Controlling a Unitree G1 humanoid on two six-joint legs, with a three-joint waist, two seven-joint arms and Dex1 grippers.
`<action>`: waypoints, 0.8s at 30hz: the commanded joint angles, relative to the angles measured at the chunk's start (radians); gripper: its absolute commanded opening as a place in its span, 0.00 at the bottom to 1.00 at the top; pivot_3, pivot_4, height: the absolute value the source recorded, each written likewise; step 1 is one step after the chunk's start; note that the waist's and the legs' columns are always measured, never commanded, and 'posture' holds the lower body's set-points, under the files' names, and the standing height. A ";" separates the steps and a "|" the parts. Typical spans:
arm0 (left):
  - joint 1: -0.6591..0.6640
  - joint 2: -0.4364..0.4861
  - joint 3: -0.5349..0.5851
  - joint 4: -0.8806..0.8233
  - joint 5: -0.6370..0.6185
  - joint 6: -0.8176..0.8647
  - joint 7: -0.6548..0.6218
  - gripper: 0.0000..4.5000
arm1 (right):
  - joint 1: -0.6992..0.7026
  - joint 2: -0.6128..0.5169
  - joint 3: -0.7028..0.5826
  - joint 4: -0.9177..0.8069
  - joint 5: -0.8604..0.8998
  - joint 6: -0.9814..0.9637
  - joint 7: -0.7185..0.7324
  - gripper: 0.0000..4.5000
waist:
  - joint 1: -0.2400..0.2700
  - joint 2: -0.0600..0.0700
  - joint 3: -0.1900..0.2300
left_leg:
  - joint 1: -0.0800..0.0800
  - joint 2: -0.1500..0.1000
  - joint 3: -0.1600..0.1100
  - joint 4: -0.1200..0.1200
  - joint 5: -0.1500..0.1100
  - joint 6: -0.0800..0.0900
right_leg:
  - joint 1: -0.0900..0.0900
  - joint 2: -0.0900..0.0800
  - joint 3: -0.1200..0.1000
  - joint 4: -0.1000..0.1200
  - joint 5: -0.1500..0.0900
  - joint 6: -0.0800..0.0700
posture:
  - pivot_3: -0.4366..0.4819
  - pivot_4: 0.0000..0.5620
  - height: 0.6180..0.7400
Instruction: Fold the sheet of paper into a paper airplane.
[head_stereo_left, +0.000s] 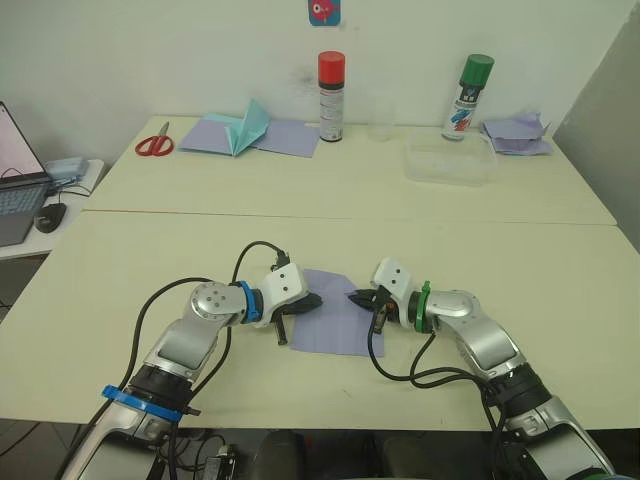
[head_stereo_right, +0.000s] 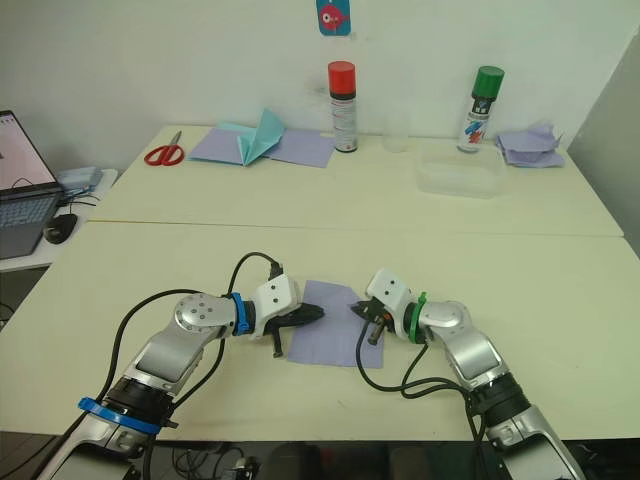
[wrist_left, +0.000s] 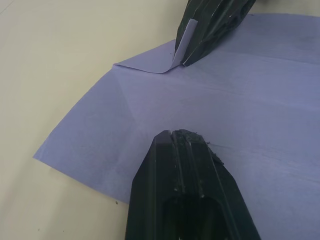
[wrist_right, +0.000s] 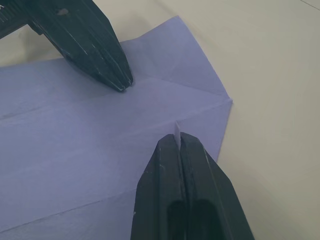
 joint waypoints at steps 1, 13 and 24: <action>0.022 0.009 -0.034 0.026 0.037 0.028 -0.009 0.00 | -0.002 -0.003 0.004 0.022 -0.024 0.024 -0.012 0.00 | 0.000 0.000 0.000 | 0.000 0.000 0.000 0.000 0.000 0.000 | 0.000 0.000 0.000 0.000 0.000 0.000 | 0.48 0.27 1.00; 0.018 0.004 -0.032 0.030 0.038 0.029 -0.003 0.00 | -0.009 -0.007 -0.003 0.033 -0.020 0.024 -0.005 0.00 | 0.000 0.000 -0.001 | 0.000 0.000 0.000 0.000 0.000 0.000 | 0.000 0.000 0.000 0.000 0.000 0.000 | 0.48 0.27 1.00; 0.016 0.005 -0.030 0.033 0.038 0.029 -0.001 0.00 | -0.016 -0.010 -0.005 0.038 -0.022 0.017 -0.002 0.00 | 0.000 0.000 -0.001 | 0.000 0.000 0.000 0.000 0.000 0.000 | 0.000 0.000 0.000 0.000 0.000 0.000 | 0.48 0.27 1.00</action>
